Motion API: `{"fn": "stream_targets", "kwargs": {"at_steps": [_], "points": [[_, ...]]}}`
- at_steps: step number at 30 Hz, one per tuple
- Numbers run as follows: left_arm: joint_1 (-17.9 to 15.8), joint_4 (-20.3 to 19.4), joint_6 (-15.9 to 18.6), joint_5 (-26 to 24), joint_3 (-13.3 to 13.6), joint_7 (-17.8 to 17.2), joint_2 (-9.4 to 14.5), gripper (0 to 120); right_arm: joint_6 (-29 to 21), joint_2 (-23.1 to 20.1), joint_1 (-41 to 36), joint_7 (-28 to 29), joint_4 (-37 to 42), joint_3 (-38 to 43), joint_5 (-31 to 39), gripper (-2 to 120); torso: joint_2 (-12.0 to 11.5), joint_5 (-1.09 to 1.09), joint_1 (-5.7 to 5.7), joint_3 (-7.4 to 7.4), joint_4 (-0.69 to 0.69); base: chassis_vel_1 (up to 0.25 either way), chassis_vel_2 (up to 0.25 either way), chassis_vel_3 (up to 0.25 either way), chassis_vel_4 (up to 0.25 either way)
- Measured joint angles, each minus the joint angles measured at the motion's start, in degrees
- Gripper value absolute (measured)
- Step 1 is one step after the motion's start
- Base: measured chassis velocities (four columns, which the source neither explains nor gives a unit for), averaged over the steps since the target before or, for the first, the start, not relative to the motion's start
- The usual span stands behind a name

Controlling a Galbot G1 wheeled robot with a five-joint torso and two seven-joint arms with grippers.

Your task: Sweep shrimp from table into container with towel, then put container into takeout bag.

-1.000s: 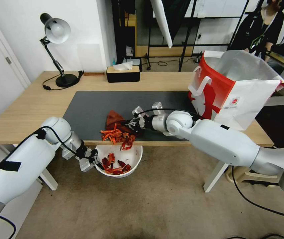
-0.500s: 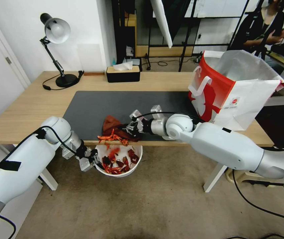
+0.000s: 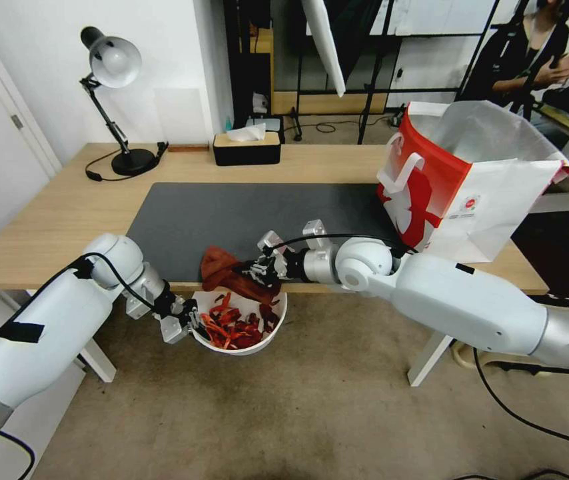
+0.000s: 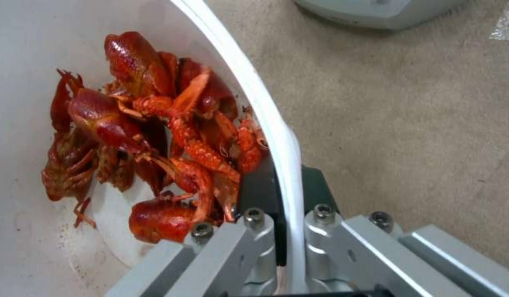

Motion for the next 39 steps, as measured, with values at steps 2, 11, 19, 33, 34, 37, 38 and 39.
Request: {"fn": "stream_targets", "kwargs": {"at_steps": [2, 11, 19, 33, 34, 37, 38, 39], "points": [[0.22, 0.02, 0.00, 0.08, -0.05, 0.00, -0.16, 0, 0.00, -0.60, -0.06, -0.54, 0.73, -0.09, 0.00, 0, 0.00, 0.00, 0.00, 0.00, 0.00, 0.000, 0.000, 0.000, 0.000], [0.78, -0.04, 0.00, 0.17, -0.35, 0.00, -0.08, 0, 3.60, -0.17, -0.96, -3.26, 0.66, 2.43, 2.88, 0, 0.00, 0.00, 0.00, 0.00, 0.01, 0.000, 0.000, 0.000, 0.000], [1.17, -0.21, 0.00, 0.14, -0.54, 0.00, 0.04, 0, 7.60, 0.38, -1.61, -2.31, 0.60, 6.53, 8.84, 0, 0.00, 0.00, 0.01, 0.00, 0.00, 0.000, 0.000, 0.000, 0.000], [2.46, -1.03, 0.00, 0.37, -1.52, 0.00, 0.20, 0, 10.44, 0.71, -3.38, 4.90, -0.19, 14.28, 12.26, 0, 0.00, 0.00, 0.01, 0.00, 0.01, 0.000, 0.000, 0.000, 0.000], [2.60, -1.08, 0.00, 0.46, -1.55, 0.00, 0.20, 0, 10.61, 0.69, -3.53, 5.59, -0.51, 14.99, 12.26, 0, 0.00, 0.00, 0.01, 0.00, 0.00, 0.000, 0.000, 0.000, 0.000], [2.81, -1.22, 0.00, 0.56, -1.57, 0.00, 0.10, 0, 10.87, 0.49, -3.98, 7.63, -1.15, 16.92, 12.19, 0, 0.00, 0.00, 0.01, 0.00, 0.01, 0.000, 0.000, 0.000, 0.000], [2.88, -1.30, 0.00, 0.61, -1.59, 0.00, -0.03, 0, 11.02, 0.30, -4.35, 9.03, -1.54, 18.04, 12.08, 0, 0.00, 0.00, 0.01, 0.00, 0.00, 0.000, 0.000, 0.000, 0.000], [3.02, -1.35, 0.00, 0.71, -1.62, 0.00, -0.21, 0, 11.13, 0.01, -4.90, 10.09, -2.05, 19.18, 11.93, 0, 0.00, 0.00, 0.01, 0.00, 0.00, 0.000, 0.000, 0.000, 0.000]]}}
